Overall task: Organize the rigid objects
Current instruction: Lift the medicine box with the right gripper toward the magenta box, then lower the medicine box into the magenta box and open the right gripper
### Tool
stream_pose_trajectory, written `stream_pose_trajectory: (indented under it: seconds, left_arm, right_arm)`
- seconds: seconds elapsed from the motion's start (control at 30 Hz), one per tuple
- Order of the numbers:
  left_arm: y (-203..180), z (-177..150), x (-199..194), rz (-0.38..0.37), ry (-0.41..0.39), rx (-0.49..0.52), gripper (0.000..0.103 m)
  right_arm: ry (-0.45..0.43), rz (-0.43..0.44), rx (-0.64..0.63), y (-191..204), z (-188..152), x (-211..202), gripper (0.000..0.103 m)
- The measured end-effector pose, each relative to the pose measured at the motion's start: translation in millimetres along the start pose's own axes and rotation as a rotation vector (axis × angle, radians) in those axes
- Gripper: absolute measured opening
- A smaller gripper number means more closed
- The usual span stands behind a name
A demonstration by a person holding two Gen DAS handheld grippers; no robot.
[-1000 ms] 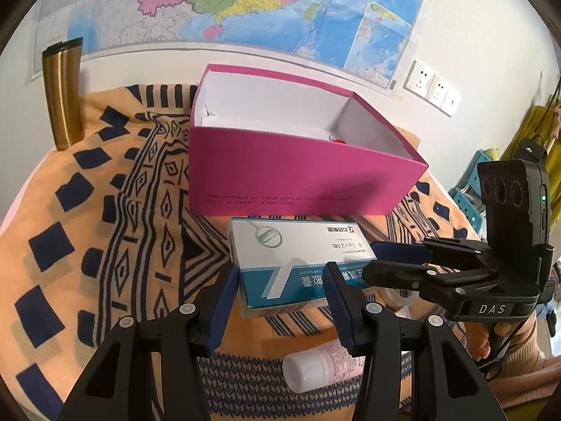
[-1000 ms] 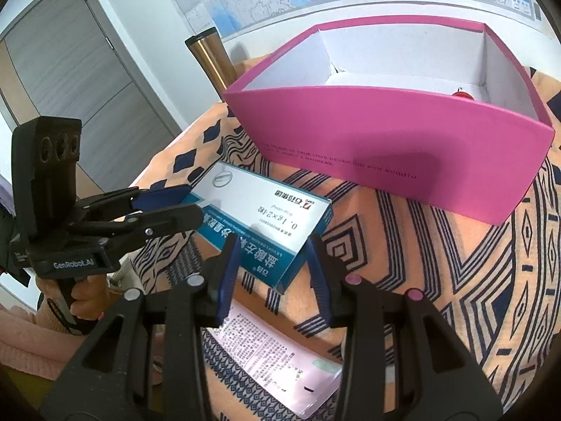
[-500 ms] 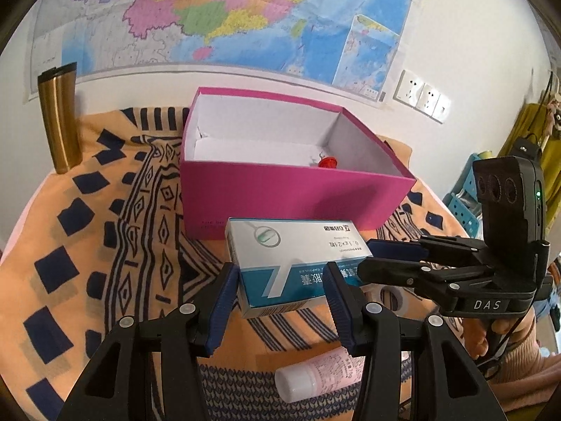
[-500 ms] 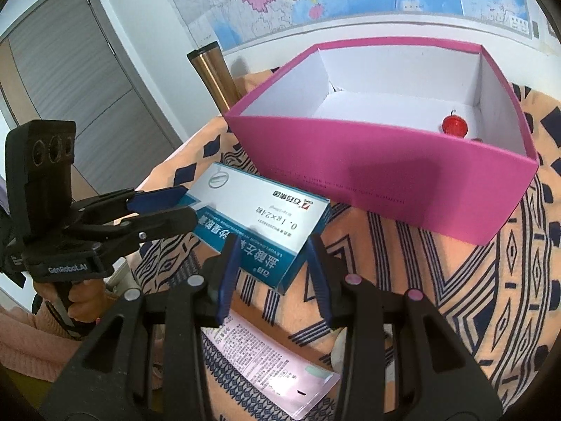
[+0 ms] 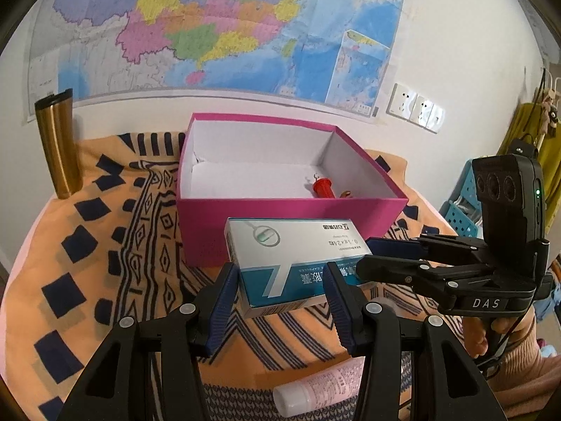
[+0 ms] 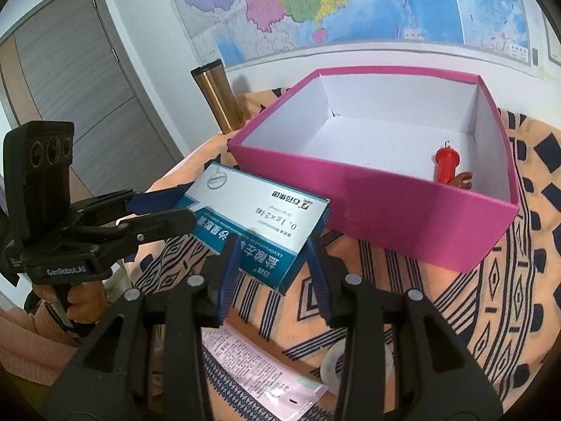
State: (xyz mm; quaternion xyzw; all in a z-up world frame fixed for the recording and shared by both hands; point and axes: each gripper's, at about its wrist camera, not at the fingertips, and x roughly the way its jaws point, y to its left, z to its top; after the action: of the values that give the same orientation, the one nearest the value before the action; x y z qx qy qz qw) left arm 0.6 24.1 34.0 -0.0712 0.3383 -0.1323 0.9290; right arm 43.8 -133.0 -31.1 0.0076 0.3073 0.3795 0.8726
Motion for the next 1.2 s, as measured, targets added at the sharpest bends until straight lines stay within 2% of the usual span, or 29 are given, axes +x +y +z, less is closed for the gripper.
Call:
stream_pose_trajectory:
  seconds: [0.63, 1.2]
  left_arm:
    - [1, 32, 1, 0.017, -0.071, 0.047, 0.05]
    - [24, 65, 31, 0.041, -0.052, 0.025, 0.05]
  right_arm:
    - [-0.068, -0.021, -0.034, -2, 28, -7, 0.042]
    - [-0.09, -0.025, -0.036, -19, 74, 6, 0.042]
